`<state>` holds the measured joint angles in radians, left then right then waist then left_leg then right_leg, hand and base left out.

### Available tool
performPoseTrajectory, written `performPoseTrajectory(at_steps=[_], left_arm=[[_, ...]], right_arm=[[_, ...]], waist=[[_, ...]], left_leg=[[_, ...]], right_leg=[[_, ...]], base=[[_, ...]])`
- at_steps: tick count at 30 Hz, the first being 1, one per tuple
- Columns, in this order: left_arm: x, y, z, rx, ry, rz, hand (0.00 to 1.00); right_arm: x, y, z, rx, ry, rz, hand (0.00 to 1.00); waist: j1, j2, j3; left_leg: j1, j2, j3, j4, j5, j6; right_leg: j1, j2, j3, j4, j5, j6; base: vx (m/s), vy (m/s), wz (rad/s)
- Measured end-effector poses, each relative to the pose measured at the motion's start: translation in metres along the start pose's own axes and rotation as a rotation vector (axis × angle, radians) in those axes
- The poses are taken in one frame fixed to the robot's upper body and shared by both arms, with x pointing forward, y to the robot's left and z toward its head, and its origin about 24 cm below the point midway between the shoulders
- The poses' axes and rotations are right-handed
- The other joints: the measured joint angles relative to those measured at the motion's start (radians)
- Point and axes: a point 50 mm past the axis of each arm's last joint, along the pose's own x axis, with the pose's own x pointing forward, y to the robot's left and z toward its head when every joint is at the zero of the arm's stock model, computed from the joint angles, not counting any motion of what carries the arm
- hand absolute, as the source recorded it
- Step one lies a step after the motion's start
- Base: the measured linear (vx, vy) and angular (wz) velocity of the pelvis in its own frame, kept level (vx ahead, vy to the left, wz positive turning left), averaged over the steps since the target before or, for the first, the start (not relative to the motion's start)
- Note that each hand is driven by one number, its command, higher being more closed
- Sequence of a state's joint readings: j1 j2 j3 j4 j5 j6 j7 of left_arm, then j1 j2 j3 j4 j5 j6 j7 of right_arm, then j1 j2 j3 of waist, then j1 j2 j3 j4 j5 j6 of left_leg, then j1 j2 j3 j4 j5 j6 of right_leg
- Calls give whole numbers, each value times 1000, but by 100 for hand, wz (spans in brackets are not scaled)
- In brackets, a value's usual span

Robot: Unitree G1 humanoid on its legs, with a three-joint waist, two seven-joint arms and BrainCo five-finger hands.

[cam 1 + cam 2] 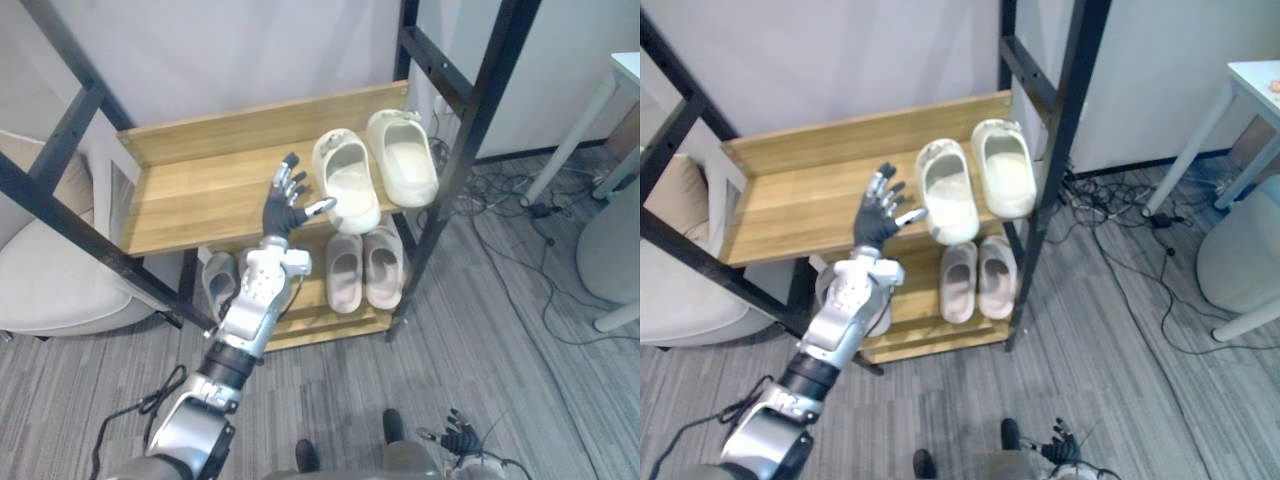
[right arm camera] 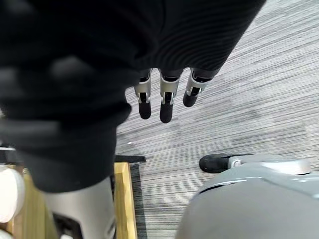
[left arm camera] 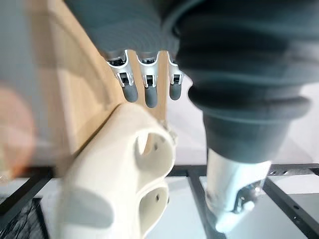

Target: Organize the slippers on the shoe rack

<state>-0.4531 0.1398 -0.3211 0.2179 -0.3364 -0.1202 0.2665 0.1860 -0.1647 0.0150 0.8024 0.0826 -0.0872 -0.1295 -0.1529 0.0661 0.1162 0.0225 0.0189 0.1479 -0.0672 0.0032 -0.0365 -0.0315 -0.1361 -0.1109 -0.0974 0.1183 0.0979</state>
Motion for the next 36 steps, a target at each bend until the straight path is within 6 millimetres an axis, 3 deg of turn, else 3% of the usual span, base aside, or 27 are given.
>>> performPoseTrajectory(at_steps=[14, 20, 31, 36], left_arm=[[-6, -20, -12, 5, 51, -98, 0], [5, -24, -13, 12, 59, -92, 0], [32, -3, -1, 38, 42, 36, 0], [35, 4, 4, 53, 27, 62, 0]], right_arm=[[2, 6, 5, -17, -12, 21, 0], [2, 7, 3, -17, -1, 23, 0], [2, 7, 3, -13, 2, 22, 0], [2, 8, 3, -12, 2, 23, 0]], waist=[[0, -18, -11], [-1, -25, -16], [-5, -26, -18], [-10, -26, -18]], left_leg=[[8, 2, -17, 0, -4, -8], [10, 3, -5, -3, -7, -11], [11, 7, 33, -17, -11, -11], [9, 7, 43, -18, -11, -10]], right_leg=[[18, 0, -19, 0, -6, 0], [14, 2, -10, 0, -8, 0], [-14, 11, 30, 0, -8, 0], [-23, 12, 39, 0, -8, 0]], base=[[-13, -12, 4], [-4, -6, -5], [8, -10, -11], [8, -8, -6]])
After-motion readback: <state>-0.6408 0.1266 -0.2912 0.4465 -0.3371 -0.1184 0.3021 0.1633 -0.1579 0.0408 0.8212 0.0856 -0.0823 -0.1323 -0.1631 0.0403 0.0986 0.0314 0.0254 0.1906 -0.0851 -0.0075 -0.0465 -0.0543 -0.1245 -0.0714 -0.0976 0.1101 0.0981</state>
